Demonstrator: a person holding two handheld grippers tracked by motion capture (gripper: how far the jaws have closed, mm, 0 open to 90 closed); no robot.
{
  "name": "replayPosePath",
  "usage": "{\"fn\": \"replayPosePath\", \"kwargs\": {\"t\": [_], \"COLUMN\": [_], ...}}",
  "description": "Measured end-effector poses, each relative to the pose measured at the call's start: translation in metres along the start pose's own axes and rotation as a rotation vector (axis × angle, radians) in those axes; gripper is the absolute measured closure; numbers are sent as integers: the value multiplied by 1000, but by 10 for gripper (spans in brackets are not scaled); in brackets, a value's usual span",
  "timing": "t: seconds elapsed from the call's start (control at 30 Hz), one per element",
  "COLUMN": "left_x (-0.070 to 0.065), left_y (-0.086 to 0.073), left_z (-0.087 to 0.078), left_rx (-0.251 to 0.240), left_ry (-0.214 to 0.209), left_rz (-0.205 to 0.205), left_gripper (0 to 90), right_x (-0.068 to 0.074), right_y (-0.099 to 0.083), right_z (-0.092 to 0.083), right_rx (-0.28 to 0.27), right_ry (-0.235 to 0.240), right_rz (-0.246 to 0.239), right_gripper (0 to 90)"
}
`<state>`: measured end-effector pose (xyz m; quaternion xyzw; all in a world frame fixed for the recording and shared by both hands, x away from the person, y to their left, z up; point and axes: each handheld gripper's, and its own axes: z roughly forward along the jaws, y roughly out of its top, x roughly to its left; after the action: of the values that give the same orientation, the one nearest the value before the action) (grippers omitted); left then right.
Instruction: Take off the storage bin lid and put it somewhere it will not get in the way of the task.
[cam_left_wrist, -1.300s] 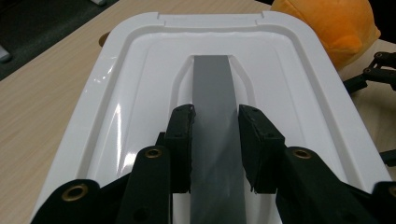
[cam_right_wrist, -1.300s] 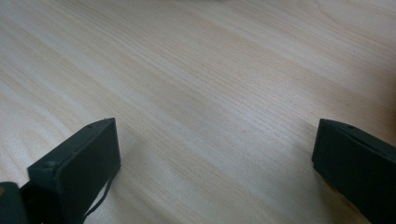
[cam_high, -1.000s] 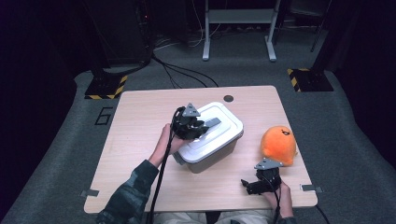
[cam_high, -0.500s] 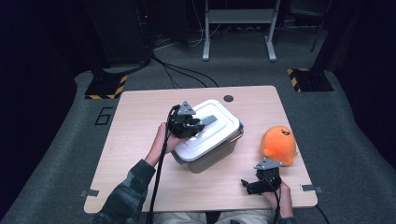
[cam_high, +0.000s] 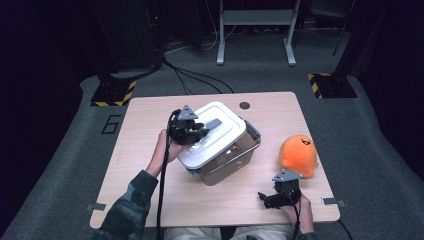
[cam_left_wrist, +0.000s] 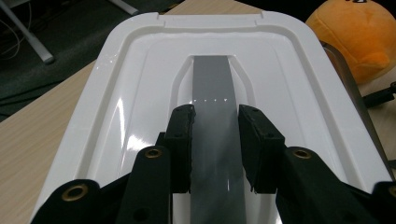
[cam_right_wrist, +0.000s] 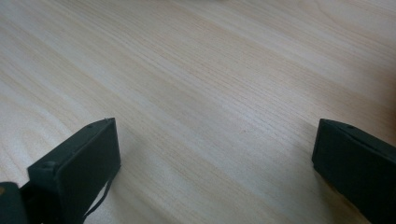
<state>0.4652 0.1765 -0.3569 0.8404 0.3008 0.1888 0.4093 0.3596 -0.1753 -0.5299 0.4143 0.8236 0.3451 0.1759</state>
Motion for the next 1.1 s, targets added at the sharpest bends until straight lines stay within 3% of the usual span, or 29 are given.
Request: {"fn": "replayPosePath", "kwargs": {"t": [0.67,1.1], "left_x": [35,56], "left_y": [-16,-34], "left_z": [-31,-47], "left_rx": [-28,-41], "left_ry": [90,149], "left_rz": [-62,-111], "left_gripper": [659,659], "right_x": [0,0], "right_y": [0,0], "right_z": [0,0], "right_rx": [0,2], "right_ry": [0,1], "right_rz": [1,-1], "right_gripper": [3,3]}}
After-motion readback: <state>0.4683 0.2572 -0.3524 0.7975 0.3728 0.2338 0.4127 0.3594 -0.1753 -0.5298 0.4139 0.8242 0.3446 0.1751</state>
